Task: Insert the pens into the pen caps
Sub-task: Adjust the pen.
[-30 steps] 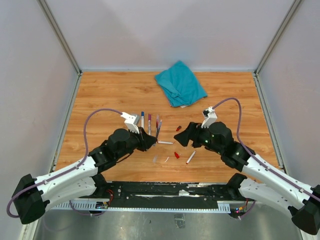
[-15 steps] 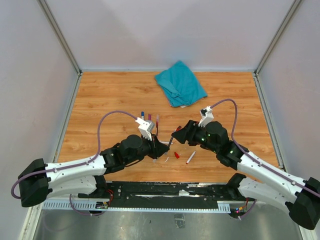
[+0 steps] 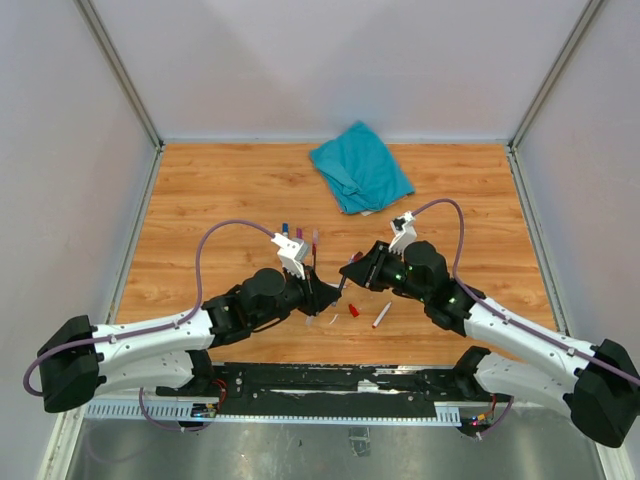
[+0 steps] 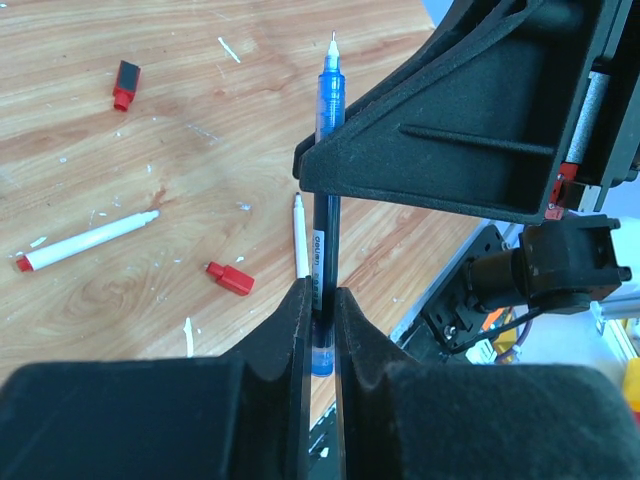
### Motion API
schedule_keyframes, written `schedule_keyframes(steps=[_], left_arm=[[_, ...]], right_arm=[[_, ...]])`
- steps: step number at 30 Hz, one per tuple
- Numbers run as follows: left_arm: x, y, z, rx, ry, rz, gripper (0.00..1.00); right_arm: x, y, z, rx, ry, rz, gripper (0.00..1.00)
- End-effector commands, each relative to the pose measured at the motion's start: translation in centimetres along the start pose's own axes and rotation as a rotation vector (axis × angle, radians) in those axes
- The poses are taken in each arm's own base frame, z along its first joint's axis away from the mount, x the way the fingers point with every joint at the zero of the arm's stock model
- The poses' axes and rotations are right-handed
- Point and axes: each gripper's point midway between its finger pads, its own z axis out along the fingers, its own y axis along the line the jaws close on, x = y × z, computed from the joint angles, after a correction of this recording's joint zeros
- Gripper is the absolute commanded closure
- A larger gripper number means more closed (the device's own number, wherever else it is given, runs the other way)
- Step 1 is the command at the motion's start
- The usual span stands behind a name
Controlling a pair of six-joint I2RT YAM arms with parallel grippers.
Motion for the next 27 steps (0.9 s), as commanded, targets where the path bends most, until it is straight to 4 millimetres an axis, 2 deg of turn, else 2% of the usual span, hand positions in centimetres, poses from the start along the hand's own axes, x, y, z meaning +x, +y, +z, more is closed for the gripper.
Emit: schedule_keyframes(steps=[1, 3, 5, 9, 12, 21, 27], left_arm=[[-1.7, -1.5, 0.3, 0.031, -0.054, 0.003, 0.94], [-1.6, -1.4, 0.5, 0.025, -0.048, 0.005, 0.87], [-1.3, -1.2, 0.7, 0.018, -0.039, 0.007, 0.78], [-0.9, -1.0, 0.9, 0.01, -0.026, 0.008, 0.66], [-0.8, -0.9, 1.1, 0.005, -0.023, 0.006, 0.64], [-0.9, -0.9, 1.2, 0.002, -0.029, 0.009, 0.68], [-0.7, -0.7, 1.2, -0.006, -0.02, 0.012, 0.92]], right_arm=[[0.5, 1.3, 0.0, -0.069, 0.016, 0.003, 0.84], [0.5, 1.5, -0.1, -0.078, 0.019, -0.003, 0.94], [0.5, 1.9, -0.1, -0.09, 0.023, -0.01, 0.99], [0.4, 2.4, -0.3, -0.11, 0.028, -0.015, 1.0], [0.3, 2.7, -0.3, -0.118, 0.03, -0.018, 0.99], [0.7, 3.5, -0.2, -0.148, 0.056, -0.039, 0.99], [0.6, 3.8, -0.3, -0.159, 0.048, -0.059, 0.99]])
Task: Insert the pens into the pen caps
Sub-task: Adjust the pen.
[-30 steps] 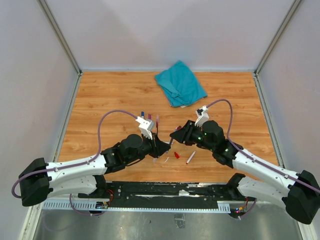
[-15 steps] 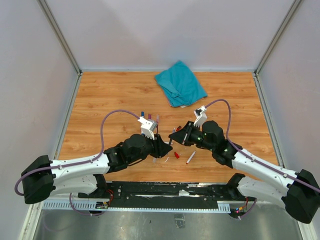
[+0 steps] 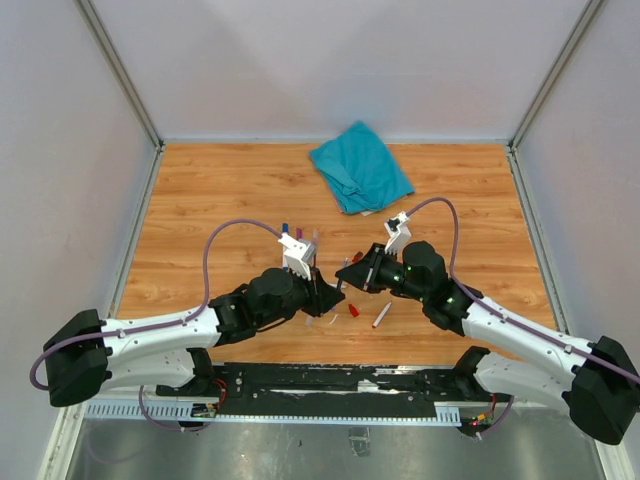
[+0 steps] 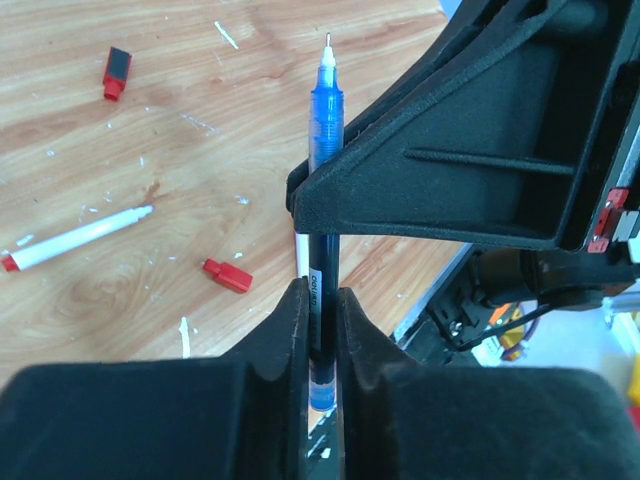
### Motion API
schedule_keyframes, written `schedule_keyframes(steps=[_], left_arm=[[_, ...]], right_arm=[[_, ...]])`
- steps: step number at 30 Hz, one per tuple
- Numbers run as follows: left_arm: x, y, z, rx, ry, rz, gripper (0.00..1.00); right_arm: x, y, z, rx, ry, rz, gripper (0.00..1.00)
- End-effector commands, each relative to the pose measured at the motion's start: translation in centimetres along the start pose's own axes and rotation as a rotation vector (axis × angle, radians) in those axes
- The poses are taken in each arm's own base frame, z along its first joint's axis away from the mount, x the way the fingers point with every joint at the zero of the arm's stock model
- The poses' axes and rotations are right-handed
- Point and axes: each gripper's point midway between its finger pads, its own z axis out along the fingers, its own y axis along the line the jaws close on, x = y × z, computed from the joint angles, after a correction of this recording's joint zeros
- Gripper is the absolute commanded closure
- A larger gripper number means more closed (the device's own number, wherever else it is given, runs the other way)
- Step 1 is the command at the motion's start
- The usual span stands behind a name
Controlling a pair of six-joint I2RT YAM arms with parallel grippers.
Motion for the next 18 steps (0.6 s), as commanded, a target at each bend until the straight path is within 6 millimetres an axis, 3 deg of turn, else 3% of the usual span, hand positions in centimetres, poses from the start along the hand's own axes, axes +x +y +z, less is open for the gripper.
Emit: schedule_keyframes(steps=[1, 4, 10, 15, 18], left_arm=[[-1.5, -0.7, 0.3, 0.001, -0.046, 0.003, 0.95], [-1.7, -0.2, 0.0, -0.023, -0.058, 0.0, 0.99], [-2.5, 0.9, -0.8, -0.086, -0.087, 0.02, 1.0], [-3.4, 2.1, -1.7, -0.165, -0.1, 0.047, 1.0], [-4.3, 3.1, -2.4, -0.201, -0.116, 0.044, 0.99]], right_arm=[[-0.6, 2.5, -0.2, -0.082, -0.007, -0.045, 0.99], [-0.7, 2.3, -0.3, -0.066, -0.004, -0.069, 0.92], [-1.0, 1.3, -0.9, -0.009, -0.018, -0.116, 0.73], [-0.9, -0.3, -1.7, 0.065, -0.023, -0.158, 0.45], [-0.7, -1.8, -2.4, 0.128, -0.026, -0.178, 0.42]])
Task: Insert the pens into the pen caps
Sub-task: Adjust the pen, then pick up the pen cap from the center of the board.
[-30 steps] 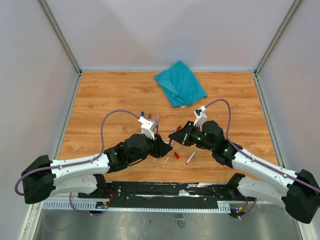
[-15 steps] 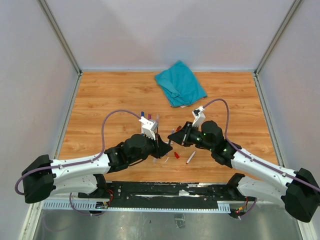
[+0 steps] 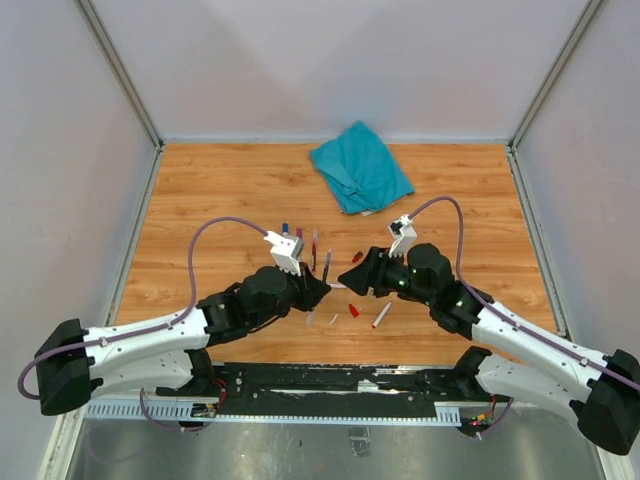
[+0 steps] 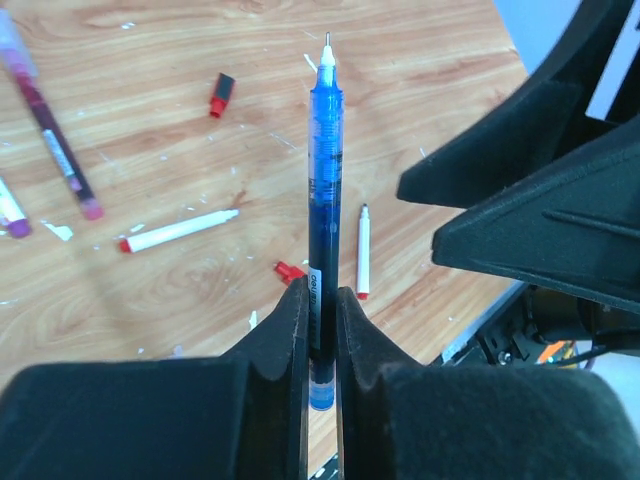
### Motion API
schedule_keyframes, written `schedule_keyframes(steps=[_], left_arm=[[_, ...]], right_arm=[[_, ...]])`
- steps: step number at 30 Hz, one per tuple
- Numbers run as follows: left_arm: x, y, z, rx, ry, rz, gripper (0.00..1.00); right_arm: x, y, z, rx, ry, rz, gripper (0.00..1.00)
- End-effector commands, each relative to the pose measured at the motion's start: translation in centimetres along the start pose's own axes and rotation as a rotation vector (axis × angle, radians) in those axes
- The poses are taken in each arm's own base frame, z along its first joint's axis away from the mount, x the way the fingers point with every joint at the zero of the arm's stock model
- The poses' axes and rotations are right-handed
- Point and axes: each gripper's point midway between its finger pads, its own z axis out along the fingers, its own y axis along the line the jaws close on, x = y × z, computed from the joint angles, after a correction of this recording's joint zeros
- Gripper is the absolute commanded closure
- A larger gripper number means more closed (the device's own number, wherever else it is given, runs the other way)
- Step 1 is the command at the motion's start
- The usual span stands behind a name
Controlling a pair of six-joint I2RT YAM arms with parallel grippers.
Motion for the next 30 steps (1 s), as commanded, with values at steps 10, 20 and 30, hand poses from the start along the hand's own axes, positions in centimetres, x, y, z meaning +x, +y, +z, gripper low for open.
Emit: schedule_keyframes(steps=[10, 20, 30], left_arm=[[-8.0, 7.7, -4.1, -0.262, -0.151, -0.015, 0.99], [-11.2, 9.3, -8.0, -0.356, -0.213, 0.051, 0.99], [-13.8, 8.7, -11.5, -0.394, -0.248, 0.122, 1.0]], right_arm=[[-0.6, -5.5, -3.9, 0.235, -0.115, -0.115, 0.04], [-0.6, -7.0, -4.9, 0.327, -0.054, -0.216, 0.01], [3.8, -5.0, -1.5, 0.3, 0.211, -0.335, 0.04]])
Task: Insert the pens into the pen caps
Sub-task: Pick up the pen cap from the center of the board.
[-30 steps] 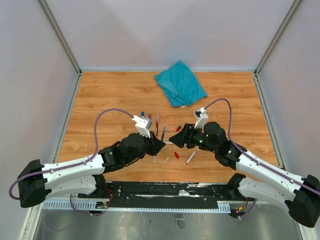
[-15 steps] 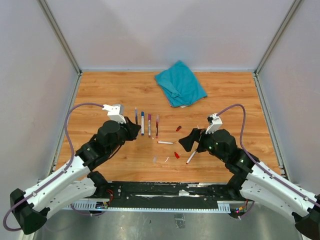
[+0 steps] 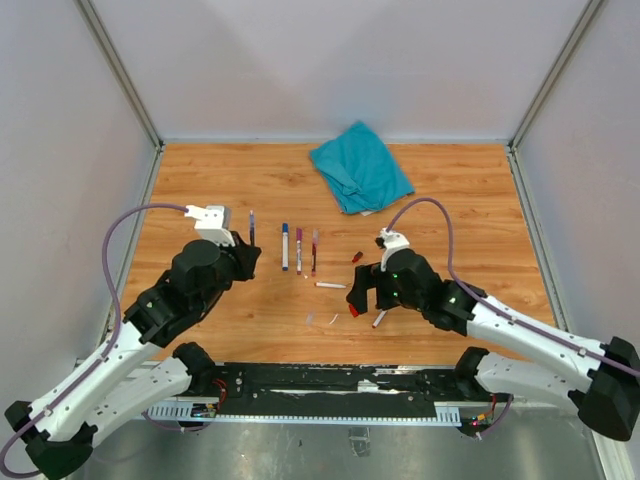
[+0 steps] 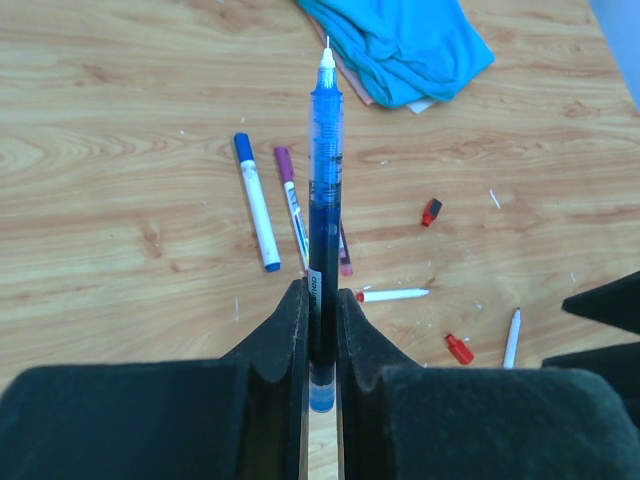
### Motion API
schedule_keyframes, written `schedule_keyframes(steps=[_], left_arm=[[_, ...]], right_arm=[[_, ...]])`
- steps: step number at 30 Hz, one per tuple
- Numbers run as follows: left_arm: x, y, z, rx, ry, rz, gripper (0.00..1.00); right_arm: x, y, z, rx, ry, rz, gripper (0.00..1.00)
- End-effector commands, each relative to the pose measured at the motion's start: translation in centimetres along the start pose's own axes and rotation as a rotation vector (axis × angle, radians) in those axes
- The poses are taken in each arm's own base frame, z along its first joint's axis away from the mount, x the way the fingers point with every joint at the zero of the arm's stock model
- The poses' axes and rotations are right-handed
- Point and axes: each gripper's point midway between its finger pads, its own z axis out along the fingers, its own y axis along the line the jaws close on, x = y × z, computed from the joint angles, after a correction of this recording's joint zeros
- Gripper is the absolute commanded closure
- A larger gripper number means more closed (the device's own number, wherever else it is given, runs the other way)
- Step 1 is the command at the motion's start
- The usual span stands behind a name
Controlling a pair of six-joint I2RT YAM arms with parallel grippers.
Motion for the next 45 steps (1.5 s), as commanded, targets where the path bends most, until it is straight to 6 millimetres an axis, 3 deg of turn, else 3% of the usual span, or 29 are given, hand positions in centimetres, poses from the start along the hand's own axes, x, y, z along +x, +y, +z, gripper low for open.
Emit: schedule_keyframes(steps=[1, 7, 14, 21, 28, 35, 40, 45], left_arm=[[-3.1, 0.4, -2.2, -0.016, -0.058, 0.047, 1.0], [-4.4, 2.2, -3.9, -0.078, -0.11, 0.058, 0.99], [-4.3, 3.0, -4.3, -0.104, -0.135, 0.043, 1.0], [-4.3, 3.4, -4.4, -0.121, -0.138, 0.04, 0.99], [-4.6, 3.9, -4.9, -0.138, -0.165, 0.023, 0.99], [-4.7, 4.0, -5.1, -0.138, -0.17, 0.016, 0.99], [-4.7, 4.1, -5.1, -0.143, -0.173, 0.014, 0.99], [-4.7, 4.2, -5.2, -0.146, -0.179, 0.008, 0.99]], right_arm=[[0.4, 2.4, 0.7, -0.046, 0.055, -0.139, 0.04], [-0.4, 4.3, 1.9, -0.029, 0.088, -0.118, 0.11], [0.6, 6.8, 4.0, 0.06, 0.079, -0.073, 0.08], [1.6, 7.9, 5.5, 0.121, 0.139, -0.079, 0.04], [1.1, 9.3, 5.6, -0.034, 0.177, -0.433, 0.02], [-1.3, 8.3, 4.6, -0.089, 0.045, -0.778, 0.04], [-2.7, 11.4, 3.1, -0.32, -0.197, -0.968, 0.12], [-0.2, 12.6, 2.1, -0.529, -0.287, -1.21, 0.12]])
